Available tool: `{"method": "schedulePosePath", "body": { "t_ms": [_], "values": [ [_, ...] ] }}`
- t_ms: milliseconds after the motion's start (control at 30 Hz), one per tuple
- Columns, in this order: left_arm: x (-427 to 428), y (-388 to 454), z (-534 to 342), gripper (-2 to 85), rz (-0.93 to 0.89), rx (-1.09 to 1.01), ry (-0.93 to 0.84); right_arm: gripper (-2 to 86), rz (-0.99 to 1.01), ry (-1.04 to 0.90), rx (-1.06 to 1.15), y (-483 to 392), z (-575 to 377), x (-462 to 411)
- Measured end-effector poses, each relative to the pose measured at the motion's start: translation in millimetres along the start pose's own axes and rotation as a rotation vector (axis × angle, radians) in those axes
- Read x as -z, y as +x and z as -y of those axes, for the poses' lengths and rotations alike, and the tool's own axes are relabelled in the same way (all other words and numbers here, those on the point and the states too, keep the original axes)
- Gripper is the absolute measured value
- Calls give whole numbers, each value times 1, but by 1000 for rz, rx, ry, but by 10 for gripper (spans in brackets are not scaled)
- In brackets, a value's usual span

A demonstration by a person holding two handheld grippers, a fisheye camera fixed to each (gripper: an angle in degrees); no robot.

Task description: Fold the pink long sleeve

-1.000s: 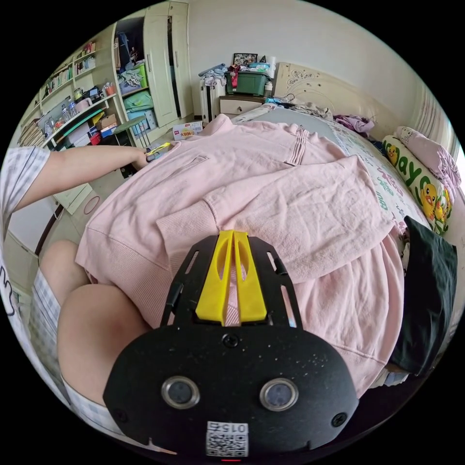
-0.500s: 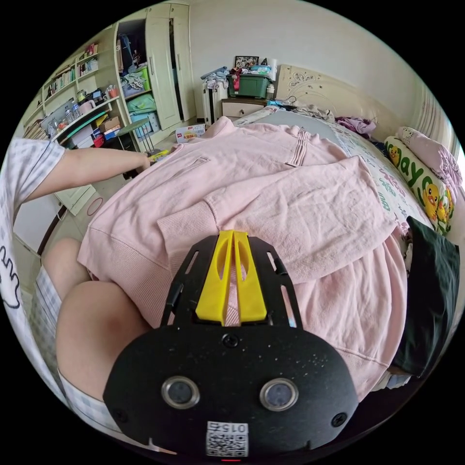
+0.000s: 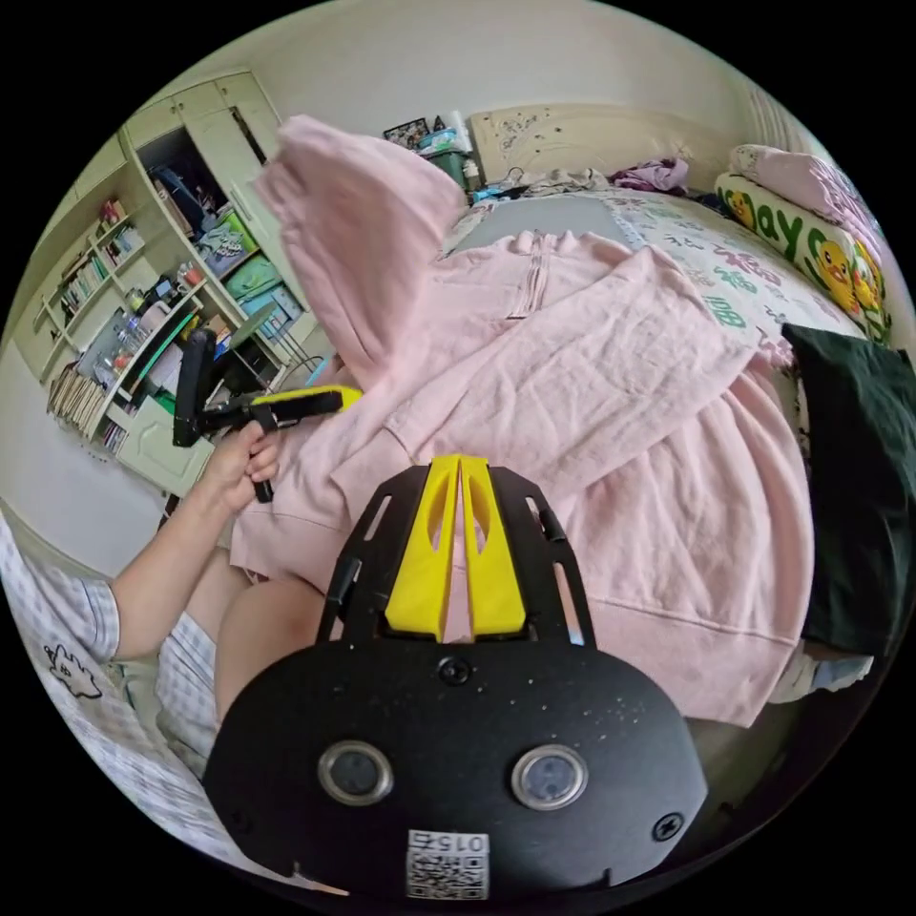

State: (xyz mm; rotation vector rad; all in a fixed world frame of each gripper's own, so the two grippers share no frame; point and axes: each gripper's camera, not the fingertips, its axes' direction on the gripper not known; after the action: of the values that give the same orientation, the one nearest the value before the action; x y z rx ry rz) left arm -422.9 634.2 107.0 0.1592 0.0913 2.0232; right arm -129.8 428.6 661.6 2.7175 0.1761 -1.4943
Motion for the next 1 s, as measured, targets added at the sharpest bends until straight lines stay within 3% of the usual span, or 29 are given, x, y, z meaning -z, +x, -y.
{"method": "schedulePosePath", "body": {
  "t_ms": [267, 433, 500, 600, 800, 1000],
  "values": [
    [-12, -87, -24, 2, -407, 274, 119, 35, -99, 136, -187, 69, 43, 53],
    [-11, -110, -17, 63, -419, 304, 178, 104, -117, 1, -249, 92, 103, 16],
    [-9, -128, -21, 102, -422, 348, 245, 95, -12, -129, -284, 106, 126, -14],
    [-1, -154, -39, 170, -391, 453, 381, 52, -40, -114, -254, 89, 139, -6],
    [-13, -185, -47, 182, -508, 507, 452, 2, 25, -112, -257, 78, 132, 60],
    [-18, -196, -59, 176, -560, 525, 475, 43, 3, -168, -339, 98, 128, 48]
  ]
}}
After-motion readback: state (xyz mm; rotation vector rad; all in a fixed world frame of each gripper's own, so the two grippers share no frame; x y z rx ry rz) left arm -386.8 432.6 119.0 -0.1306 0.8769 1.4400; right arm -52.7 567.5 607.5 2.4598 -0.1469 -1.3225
